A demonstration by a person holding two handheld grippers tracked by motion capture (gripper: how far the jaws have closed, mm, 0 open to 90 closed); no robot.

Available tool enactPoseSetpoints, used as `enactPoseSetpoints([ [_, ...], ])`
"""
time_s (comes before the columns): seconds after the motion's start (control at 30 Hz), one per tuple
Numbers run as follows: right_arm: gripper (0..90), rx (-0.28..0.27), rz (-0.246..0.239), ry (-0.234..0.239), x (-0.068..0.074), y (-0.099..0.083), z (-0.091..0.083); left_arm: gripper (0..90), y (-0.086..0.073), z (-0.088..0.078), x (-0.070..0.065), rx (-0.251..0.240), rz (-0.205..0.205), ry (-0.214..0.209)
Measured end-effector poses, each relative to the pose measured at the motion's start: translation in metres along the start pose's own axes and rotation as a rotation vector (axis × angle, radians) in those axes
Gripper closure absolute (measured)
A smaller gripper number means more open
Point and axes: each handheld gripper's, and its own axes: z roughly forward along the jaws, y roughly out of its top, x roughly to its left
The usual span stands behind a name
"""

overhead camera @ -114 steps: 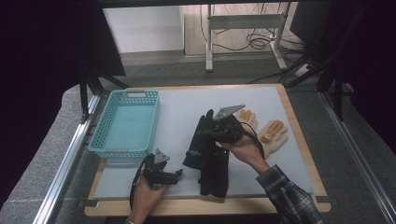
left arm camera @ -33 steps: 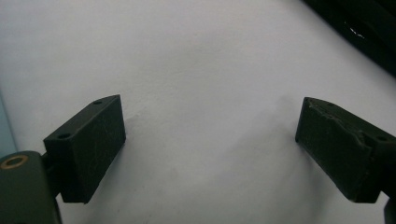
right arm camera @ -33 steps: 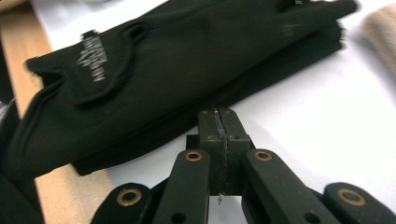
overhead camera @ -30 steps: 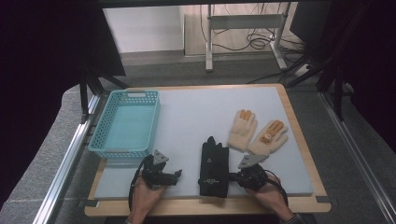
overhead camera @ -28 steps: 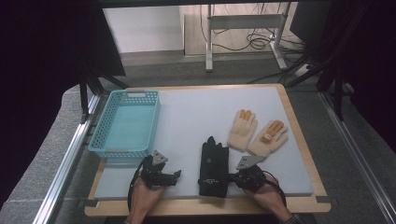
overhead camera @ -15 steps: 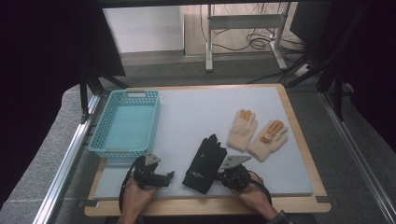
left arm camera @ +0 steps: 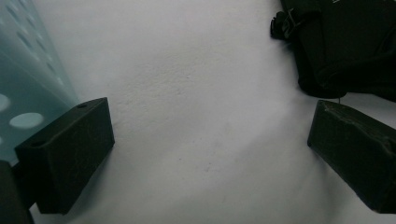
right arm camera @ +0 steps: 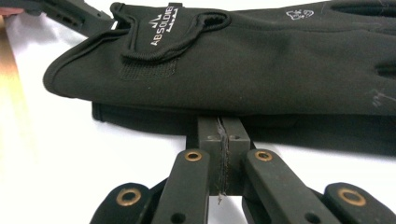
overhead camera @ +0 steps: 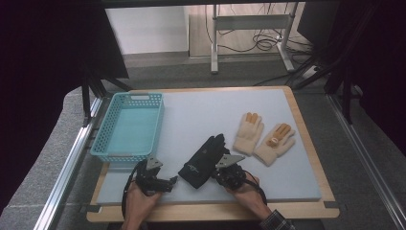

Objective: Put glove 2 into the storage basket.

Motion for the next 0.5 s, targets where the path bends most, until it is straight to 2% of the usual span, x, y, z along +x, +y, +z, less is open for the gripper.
enactPoseSetpoints([
  [0.13,83.6,-0.017,0.014,-0.007,-0.005,-0.005,-0.013,0.7,0.0,0.0,-0.001,-0.002,-0.004,0.005],
  [0.17,79.8,-0.026,0.02,-0.027,-0.01,-0.008,-0.021,0.7,0.0,0.0,-0.001,-0.002,-0.004,0.006],
  [0.23,77.7,-0.029,0.023,-0.039,-0.013,-0.01,-0.025,0.6,0.0,0.0,-0.001,-0.002,-0.004,0.006],
  [0.3,69.7,-0.029,0.042,-0.071,-0.024,-0.016,-0.038,0.6,0.0,0.0,-0.001,-0.002,-0.004,0.006],
  [0.33,69.7,-0.029,0.042,-0.071,-0.024,-0.016,-0.038,0.6,0.0,0.0,-0.001,-0.003,-0.004,0.006],
  [0.43,61.5,-0.025,0.053,-0.111,-0.035,-0.024,-0.048,0.6,0.0,0.0,-0.001,-0.003,-0.003,0.006],
  [0.5,51.7,-0.009,0.063,-0.148,-0.045,-0.033,-0.056,0.6,0.0,0.0,-0.001,-0.003,-0.003,0.006],
])
